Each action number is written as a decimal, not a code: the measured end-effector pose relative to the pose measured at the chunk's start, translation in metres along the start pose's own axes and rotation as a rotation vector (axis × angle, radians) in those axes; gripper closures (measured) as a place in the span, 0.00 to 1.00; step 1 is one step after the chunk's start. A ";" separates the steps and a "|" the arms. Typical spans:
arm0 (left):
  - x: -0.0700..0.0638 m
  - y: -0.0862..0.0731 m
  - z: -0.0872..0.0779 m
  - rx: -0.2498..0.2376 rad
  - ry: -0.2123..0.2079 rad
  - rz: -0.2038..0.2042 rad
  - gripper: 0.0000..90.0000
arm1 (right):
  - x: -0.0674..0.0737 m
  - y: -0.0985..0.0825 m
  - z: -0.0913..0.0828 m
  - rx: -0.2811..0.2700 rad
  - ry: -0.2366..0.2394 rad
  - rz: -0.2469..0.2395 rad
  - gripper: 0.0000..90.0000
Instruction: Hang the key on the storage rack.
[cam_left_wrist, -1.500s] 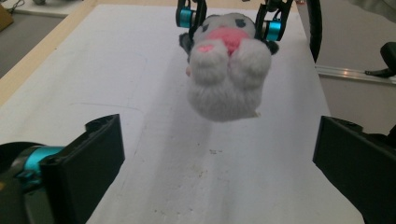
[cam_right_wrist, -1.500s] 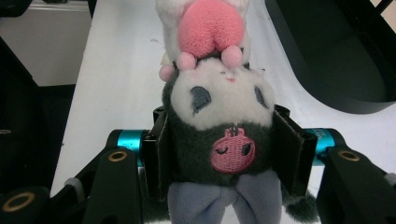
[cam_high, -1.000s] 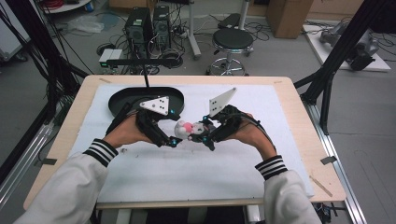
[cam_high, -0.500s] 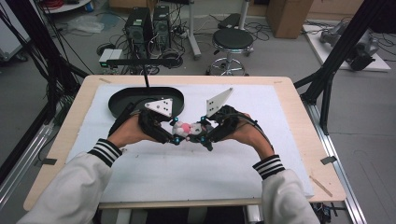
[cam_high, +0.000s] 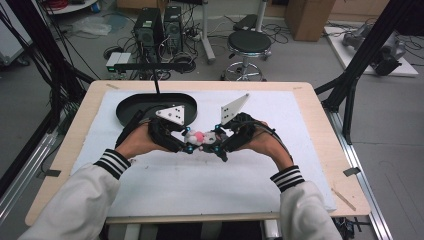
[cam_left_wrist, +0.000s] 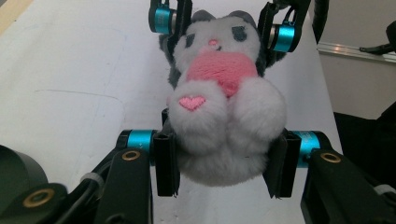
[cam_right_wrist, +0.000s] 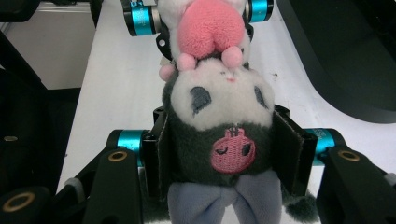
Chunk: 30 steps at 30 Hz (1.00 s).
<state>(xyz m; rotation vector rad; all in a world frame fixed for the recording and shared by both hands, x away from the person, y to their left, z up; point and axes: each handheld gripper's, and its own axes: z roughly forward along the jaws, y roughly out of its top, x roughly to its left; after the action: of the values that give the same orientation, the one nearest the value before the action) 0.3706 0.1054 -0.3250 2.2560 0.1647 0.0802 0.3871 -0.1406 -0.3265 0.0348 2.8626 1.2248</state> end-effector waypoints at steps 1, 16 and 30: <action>0.000 0.000 0.000 0.001 0.003 0.001 0.62 | 0.000 0.000 0.000 -0.001 -0.003 -0.001 0.51; 0.002 -0.001 -0.015 -0.012 0.053 -0.092 0.62 | 0.002 -0.001 -0.008 -0.079 -0.152 0.056 0.00; 0.000 -0.010 -0.070 -0.159 0.250 -0.169 0.62 | 0.020 -0.047 -0.061 -0.259 -0.411 0.192 0.00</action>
<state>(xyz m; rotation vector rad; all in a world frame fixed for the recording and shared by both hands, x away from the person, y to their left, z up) 0.3621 0.1653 -0.2880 2.0592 0.4650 0.2761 0.3649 -0.2163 -0.3183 0.5024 2.3767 1.4160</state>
